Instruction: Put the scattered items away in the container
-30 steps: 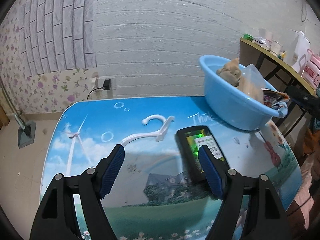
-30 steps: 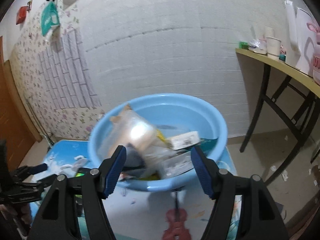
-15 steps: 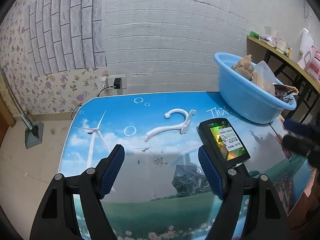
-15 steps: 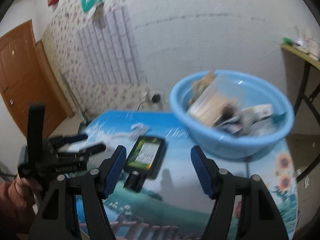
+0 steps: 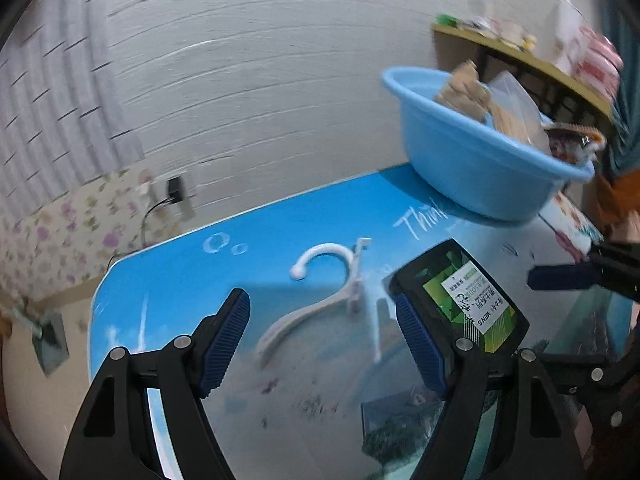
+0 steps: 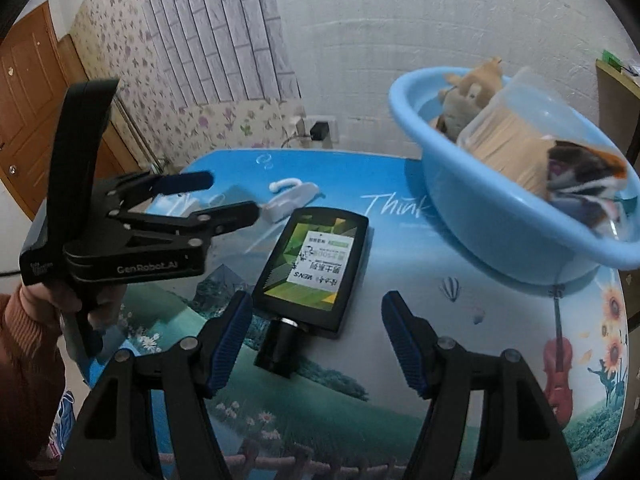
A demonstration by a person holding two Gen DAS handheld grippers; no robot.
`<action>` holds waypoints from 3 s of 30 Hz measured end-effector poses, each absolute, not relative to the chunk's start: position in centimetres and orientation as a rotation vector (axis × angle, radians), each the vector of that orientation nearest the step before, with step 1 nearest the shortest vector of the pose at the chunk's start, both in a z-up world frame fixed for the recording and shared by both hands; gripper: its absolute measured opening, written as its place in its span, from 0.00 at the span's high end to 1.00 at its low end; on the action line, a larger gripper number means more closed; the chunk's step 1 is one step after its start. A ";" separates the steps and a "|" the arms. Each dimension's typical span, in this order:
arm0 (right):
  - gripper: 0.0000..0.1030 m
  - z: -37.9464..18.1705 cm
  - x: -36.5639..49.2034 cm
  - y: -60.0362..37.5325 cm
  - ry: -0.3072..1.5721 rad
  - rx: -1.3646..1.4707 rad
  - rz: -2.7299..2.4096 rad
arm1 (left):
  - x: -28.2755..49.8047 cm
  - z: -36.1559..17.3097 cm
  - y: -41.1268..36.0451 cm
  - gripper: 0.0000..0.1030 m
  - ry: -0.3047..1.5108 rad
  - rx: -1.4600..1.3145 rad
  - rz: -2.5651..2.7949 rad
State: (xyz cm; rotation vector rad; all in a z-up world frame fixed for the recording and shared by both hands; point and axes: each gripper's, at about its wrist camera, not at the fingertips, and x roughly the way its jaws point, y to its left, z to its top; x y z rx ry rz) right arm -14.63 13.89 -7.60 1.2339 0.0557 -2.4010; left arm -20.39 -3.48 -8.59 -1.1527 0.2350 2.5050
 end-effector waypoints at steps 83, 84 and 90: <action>0.00 -10.3 -7.2 24.3 0.155 1.142 -2.574 | -9.8 -10.3 1.7 0.00 0.117 -1.334 2.636; 0.00 -10.3 -7.2 24.3 0.156 1.142 -2.574 | -9.8 -10.3 1.7 0.00 0.117 -1.332 2.637; 0.00 -10.3 -7.2 24.3 0.154 1.140 -2.574 | -9.8 -10.3 1.6 0.00 0.113 -1.322 2.645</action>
